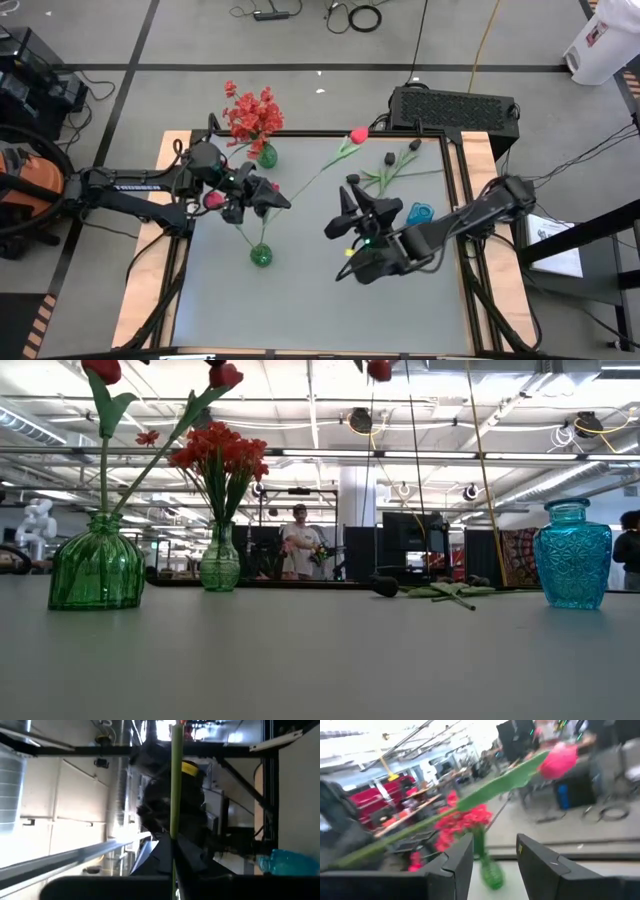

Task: Sort flowers into vase by color
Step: Put the red flower into the bottom green vase

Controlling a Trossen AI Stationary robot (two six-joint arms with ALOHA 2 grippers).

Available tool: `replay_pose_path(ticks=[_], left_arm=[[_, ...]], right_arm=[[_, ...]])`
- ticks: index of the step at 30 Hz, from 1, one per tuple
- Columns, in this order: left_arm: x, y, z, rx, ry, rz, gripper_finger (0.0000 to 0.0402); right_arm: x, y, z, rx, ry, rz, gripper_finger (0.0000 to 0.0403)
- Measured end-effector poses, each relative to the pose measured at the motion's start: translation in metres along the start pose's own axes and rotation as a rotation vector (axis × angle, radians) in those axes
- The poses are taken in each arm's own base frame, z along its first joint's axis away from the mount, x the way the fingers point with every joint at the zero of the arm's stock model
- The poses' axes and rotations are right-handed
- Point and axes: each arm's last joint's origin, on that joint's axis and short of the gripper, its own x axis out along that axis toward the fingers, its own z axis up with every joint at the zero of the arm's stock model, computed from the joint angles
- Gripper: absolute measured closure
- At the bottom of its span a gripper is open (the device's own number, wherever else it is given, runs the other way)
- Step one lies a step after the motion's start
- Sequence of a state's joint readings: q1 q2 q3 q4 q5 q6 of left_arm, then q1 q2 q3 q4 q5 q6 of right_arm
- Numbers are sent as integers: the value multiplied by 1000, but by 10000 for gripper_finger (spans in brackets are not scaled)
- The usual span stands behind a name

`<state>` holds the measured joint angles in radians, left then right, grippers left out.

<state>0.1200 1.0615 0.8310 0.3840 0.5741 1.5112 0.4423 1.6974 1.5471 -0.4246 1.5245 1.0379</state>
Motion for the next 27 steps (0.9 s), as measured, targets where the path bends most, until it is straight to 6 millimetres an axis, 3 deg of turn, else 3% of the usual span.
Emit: replay_pose_path(ticks=[6, 12, 27], left_arm=[[0, 0, 0, 116, 2, 0, 399], [0, 0, 0, 130, 2, 2, 400], [0, 1, 0, 212, 9, 13, 400]], right_arm=[[13, 13, 31, 177, 142, 141, 261], [25, 25, 48, 193, 127, 258, 261], [32, 26, 51, 205, 119, 272, 261]])
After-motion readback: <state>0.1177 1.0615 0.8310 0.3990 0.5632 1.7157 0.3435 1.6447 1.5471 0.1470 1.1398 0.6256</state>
